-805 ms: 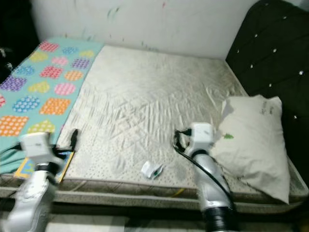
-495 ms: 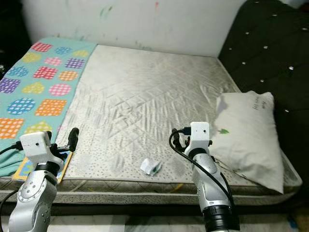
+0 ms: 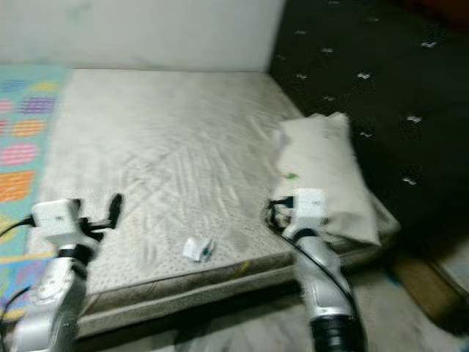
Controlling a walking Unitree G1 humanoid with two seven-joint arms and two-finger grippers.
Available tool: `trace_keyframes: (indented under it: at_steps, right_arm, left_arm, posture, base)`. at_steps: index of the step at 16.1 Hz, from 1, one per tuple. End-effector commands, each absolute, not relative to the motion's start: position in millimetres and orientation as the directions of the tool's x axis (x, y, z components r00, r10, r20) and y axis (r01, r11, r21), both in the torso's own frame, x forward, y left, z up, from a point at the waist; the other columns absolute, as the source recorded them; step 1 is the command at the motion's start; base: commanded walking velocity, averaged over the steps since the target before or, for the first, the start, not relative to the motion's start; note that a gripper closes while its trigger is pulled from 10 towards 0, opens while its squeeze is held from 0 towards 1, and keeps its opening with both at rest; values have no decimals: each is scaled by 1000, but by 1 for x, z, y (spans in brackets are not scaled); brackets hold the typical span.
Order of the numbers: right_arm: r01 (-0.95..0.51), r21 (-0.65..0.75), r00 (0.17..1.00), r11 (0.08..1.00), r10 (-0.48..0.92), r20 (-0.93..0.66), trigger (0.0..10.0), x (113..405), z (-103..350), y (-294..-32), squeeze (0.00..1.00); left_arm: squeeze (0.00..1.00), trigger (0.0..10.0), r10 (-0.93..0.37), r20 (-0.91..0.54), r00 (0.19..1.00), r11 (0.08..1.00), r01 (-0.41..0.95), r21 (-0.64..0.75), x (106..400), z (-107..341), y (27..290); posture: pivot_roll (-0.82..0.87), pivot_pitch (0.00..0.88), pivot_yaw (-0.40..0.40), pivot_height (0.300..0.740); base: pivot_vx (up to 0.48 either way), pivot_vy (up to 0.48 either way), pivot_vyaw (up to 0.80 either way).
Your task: Clean up the room
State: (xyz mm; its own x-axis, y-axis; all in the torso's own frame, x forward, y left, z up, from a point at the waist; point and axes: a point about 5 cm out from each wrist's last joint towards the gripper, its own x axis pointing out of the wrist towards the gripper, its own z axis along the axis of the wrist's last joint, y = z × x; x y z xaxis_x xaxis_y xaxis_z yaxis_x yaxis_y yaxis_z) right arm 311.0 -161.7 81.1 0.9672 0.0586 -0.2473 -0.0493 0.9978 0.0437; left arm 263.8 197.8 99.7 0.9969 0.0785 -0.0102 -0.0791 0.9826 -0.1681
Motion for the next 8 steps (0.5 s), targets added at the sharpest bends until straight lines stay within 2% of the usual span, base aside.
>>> trace_keyframes:
  at_steps: [1, 8]
  right_arm:
    - [-32, 30, 971, 999, 38, -234, 10000, 313, 86, -170, 0]
    - [-65, 5, 972, 998, 65, -226, 10000, 314, 88, -170, 0]
  left_arm:
    - [0, 10000, 64, -11, 998, 982, -65, -175, 265, 99, 192]
    - [0, 10000, 55, 7, 998, 984, -53, -168, 266, 101, 191]
  posture:
    - [-48, 54, -95, 740]
    - [-45, 47, -97, 740]
  base:
    - [0, 0, 0]
    - [0, 0, 0]
